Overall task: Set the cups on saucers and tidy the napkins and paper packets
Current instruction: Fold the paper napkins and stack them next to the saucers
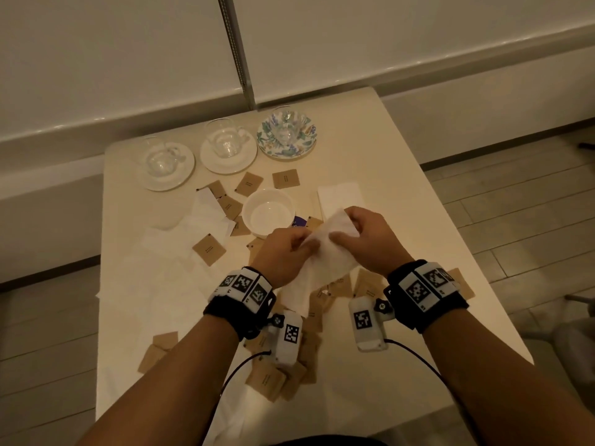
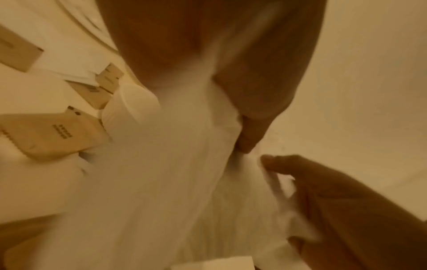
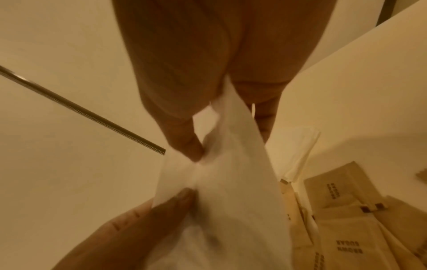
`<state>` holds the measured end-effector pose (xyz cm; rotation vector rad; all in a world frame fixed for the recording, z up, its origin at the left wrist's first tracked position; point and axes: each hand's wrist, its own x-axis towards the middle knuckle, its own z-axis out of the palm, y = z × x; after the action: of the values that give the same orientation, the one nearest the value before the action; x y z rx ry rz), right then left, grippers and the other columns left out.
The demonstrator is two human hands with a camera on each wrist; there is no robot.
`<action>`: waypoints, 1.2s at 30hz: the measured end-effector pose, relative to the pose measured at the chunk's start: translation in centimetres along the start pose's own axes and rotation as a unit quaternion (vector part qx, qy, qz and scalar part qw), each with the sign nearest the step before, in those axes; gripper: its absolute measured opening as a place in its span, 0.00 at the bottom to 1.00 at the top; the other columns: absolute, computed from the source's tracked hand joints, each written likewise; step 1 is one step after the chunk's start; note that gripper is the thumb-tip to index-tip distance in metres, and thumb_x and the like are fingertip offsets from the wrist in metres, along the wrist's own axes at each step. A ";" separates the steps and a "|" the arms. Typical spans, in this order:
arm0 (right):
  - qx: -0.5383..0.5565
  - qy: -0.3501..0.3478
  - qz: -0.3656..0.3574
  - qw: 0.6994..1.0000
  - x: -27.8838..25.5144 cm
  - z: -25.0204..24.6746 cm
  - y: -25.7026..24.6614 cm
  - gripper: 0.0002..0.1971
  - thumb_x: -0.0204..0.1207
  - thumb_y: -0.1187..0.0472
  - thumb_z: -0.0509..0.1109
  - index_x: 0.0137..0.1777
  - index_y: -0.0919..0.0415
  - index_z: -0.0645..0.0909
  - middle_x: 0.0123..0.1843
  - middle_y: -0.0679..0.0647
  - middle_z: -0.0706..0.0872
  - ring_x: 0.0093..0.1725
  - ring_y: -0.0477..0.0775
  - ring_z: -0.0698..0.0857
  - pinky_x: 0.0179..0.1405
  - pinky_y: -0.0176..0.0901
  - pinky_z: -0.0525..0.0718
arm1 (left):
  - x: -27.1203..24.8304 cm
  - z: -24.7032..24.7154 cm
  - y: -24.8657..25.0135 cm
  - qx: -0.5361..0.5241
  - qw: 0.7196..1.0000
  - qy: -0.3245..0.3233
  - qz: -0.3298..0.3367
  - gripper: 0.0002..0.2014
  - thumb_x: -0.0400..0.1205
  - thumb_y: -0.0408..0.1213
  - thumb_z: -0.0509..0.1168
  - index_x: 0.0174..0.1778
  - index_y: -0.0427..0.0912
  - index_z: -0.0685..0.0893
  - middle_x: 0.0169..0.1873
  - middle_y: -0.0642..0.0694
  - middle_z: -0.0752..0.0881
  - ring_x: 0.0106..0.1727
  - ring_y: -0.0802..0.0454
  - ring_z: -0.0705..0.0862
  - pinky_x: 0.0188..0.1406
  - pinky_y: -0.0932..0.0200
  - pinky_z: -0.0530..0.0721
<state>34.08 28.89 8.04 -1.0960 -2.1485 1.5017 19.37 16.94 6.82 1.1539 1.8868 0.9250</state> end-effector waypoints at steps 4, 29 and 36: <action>0.114 0.031 0.087 0.989 -0.1 0.4 1.3 0.27 0.73 0.48 0.78 0.68 0.54 0.74 0.49 0.50 0.86 0.41 0.43 0.88 0.36 0.34 0.83 | 0.4 -0.7 -0.7 -0.043 0.995 0.047 -0.071 0.09 0.86 0.45 0.64 0.42 0.50 0.86 0.38 0.55 0.88 0.42 0.57 0.86 0.44 0.57 0.81; 0.164 -0.055 0.061 0.983 0.3 0.8 0.3 0.06 0.79 0.65 0.72 0.54 0.57 0.88 0.45 0.56 0.93 0.43 0.56 0.90 0.45 0.52 0.88 | -0.3 -4.1 -0.6 -0.191 0.975 0.082 -0.072 0.03 0.82 0.33 0.70 0.48 0.40 0.89 0.38 0.30 0.89 0.38 0.31 0.85 0.47 0.29 0.84; 0.179 -0.063 0.041 0.981 0.8 0.2 0.1 0.06 0.76 0.70 0.74 0.50 0.61 0.88 0.46 0.58 0.93 0.46 0.54 0.90 0.50 0.53 0.88 | -0.2 -5.0 -0.4 -0.193 0.977 0.075 -0.050 0.09 0.81 0.24 0.68 0.45 0.44 0.89 0.40 0.46 0.92 0.44 0.46 0.89 0.50 0.44 0.88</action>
<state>33.46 29.33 7.73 -0.9930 -1.8232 1.9486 14.96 15.60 8.88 0.7683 1.7591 1.2827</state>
